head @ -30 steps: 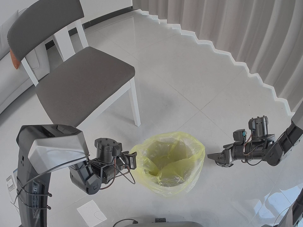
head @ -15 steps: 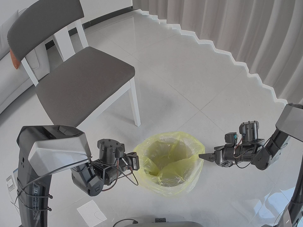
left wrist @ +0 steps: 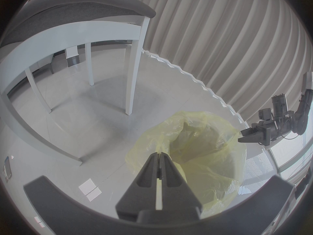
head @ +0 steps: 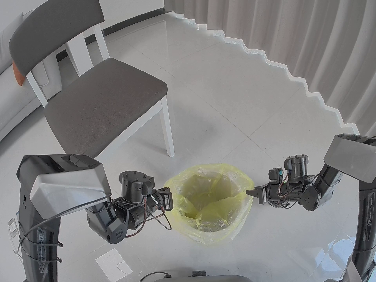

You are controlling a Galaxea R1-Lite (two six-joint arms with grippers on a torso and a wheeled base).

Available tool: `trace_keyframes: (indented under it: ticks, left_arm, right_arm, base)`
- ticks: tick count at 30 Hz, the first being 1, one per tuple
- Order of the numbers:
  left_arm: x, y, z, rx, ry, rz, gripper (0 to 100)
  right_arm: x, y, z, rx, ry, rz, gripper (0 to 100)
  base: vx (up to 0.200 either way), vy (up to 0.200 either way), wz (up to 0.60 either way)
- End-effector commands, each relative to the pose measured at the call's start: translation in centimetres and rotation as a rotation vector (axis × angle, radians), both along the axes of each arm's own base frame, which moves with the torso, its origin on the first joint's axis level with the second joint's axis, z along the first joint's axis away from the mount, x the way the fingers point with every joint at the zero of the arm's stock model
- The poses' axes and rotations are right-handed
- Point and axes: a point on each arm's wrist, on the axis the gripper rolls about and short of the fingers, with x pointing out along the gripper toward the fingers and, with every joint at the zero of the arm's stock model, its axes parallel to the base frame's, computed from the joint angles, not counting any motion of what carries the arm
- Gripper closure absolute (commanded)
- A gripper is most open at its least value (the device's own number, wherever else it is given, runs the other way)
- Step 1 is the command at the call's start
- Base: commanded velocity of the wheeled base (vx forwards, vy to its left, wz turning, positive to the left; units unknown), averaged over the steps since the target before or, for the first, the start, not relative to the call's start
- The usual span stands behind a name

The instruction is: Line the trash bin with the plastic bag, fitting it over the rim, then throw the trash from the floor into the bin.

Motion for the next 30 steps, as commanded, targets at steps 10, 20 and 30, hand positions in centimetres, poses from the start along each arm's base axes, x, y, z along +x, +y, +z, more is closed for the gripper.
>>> trace_keyframes:
  ticks: [10,20,30]
  left_arm:
    - [-0.3,0.6,-1.8,0.005,0.065,0.023,100]
    - [1.9,0.4,-4.1,0.011,0.073,0.047,100]
    - [2.4,0.2,-5.9,0.022,0.095,0.047,100]
  right_arm:
    - [-0.9,-1.3,-1.9,-0.033,0.061,-0.013,100]
    - [0.2,-2.1,-3.4,-0.044,0.065,-0.032,100]
    - [0.5,-1.9,-4.4,-0.047,0.078,-0.024,100]
  base:
    - [0.000,0.000,0.00]
    - [0.000,0.000,0.00]
    - [0.000,0.000,0.00]
